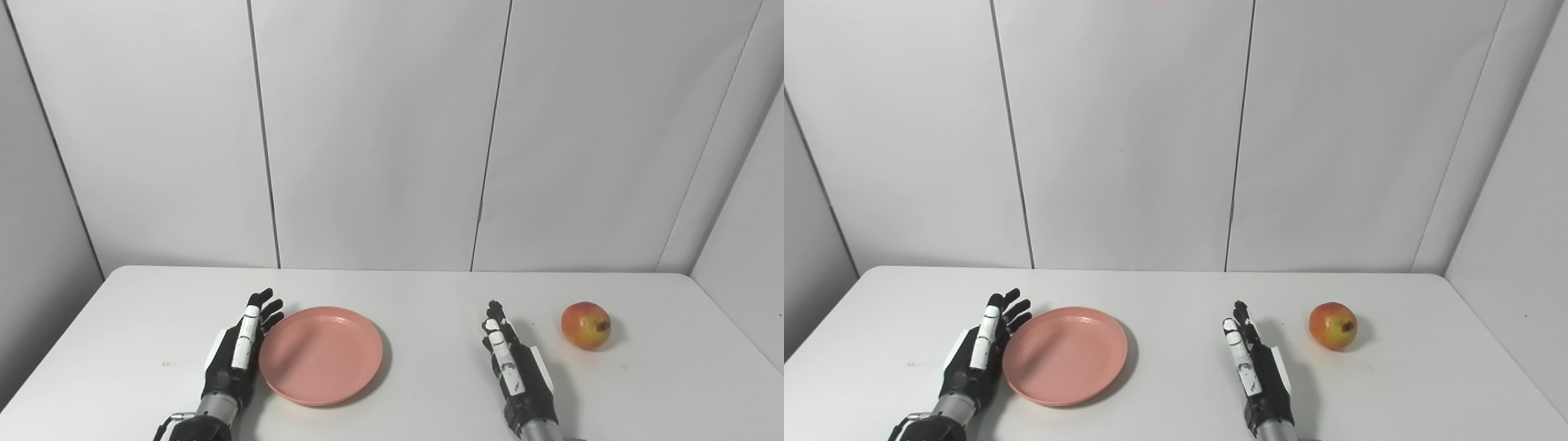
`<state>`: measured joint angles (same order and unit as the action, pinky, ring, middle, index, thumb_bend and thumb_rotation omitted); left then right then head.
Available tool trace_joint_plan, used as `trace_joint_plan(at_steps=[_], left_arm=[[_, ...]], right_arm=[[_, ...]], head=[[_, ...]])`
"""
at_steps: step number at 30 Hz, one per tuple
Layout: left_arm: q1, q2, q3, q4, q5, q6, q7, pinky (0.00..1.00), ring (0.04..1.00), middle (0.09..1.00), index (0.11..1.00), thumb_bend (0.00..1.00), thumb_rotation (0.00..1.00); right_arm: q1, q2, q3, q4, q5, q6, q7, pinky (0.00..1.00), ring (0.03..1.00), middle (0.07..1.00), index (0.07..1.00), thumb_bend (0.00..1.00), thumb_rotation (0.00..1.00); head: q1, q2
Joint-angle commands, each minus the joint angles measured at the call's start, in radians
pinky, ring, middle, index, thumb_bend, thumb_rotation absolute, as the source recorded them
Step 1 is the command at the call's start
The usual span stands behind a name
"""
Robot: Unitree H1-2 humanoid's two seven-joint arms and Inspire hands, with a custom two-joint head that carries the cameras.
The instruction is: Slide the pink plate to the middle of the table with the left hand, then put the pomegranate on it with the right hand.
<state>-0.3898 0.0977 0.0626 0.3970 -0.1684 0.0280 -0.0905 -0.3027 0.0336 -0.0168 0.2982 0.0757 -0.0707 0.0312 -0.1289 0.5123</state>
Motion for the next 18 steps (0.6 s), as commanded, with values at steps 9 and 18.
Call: trace_joint_plan(at_steps=[9, 18], left_arm=[[0.007, -0.061, -0.030, -0.047, 0.012, -0.026, -0.012, 0.92, 0.946, 0.948, 0.938, 0.57, 1.00], [0.044, -0.088, -0.061, -0.095, 0.013, -0.025, -0.025, 0.93, 0.961, 0.964, 0.967, 0.57, 1.00]], right_arm=[[-0.027, 0.008, 0.005, -0.024, 0.010, 0.002, 0.004, 1.00, 0.981, 0.989, 0.973, 0.58, 0.85], [-0.017, 0.011, 0.012, -0.047, 0.011, 0.012, 0.005, 1.00, 0.974, 0.981, 0.964, 0.59, 0.84]], head=[[0.009, 0.010], [0.013, 0.017]])
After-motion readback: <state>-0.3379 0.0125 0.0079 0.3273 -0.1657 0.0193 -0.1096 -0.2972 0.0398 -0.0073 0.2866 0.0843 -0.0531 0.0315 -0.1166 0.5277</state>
